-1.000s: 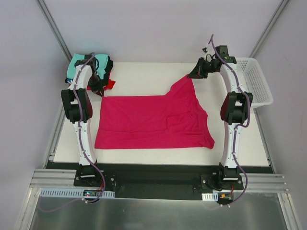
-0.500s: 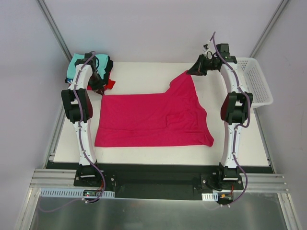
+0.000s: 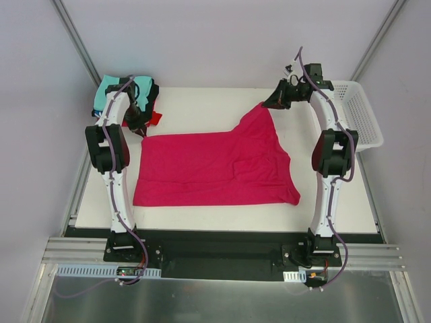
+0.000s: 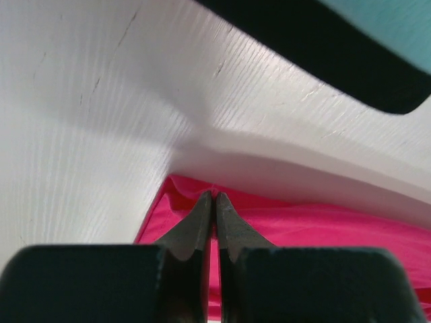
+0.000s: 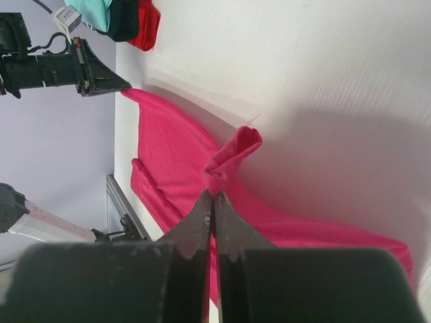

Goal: Fold and stack the t-shirts

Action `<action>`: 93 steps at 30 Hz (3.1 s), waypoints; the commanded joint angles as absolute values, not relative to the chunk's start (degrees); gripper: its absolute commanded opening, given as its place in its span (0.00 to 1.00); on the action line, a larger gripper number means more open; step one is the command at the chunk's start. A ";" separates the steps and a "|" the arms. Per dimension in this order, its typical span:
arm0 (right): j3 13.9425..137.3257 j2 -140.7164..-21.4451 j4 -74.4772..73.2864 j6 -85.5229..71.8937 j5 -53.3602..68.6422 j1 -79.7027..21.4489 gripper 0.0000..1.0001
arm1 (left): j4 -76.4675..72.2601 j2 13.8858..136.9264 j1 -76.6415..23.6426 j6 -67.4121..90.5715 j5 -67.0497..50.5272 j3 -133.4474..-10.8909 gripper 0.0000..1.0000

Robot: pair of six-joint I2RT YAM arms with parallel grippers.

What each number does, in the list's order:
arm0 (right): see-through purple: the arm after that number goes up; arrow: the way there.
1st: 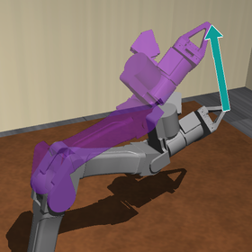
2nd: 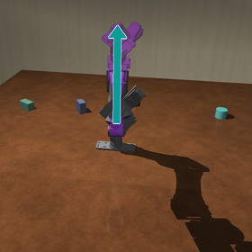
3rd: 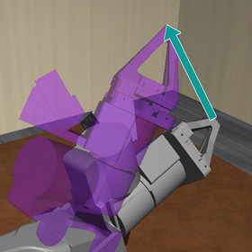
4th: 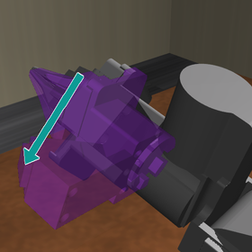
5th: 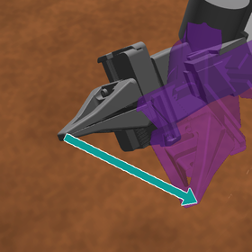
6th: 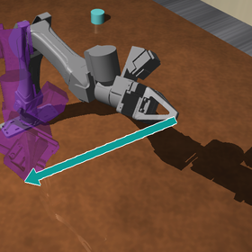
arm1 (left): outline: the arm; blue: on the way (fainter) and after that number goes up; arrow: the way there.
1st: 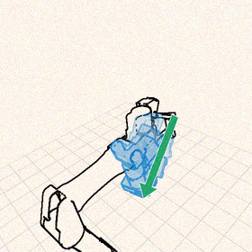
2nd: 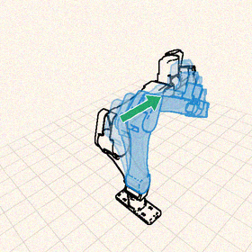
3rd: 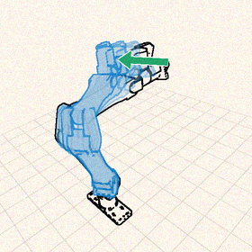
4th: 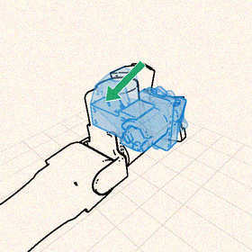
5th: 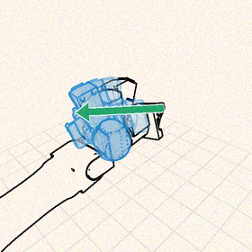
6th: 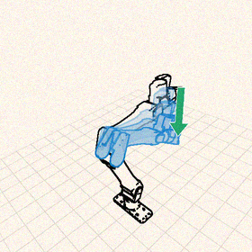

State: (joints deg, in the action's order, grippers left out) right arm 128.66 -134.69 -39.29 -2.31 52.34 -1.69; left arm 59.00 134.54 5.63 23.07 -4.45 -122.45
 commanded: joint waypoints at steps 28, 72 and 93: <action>101.61 -104.42 -46.58 7.91 46.41 -4.83 0.01 | 55.72 108.91 5.63 21.71 -3.43 -96.34 0.00; 73.30 -91.83 -55.80 14.33 26.73 -13.53 0.01 | 50.01 97.73 5.63 20.83 -0.35 -78.22 0.00; 71.19 -101.69 -56.43 13.88 16.00 -21.00 0.01 | 49.92 98.88 5.71 21.01 1.93 -76.20 0.03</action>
State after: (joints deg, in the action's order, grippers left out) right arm 71.92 -100.53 -54.28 13.19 18.79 -19.84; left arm 49.10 99.61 5.63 21.61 0.30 -76.88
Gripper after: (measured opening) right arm 0.013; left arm 0.010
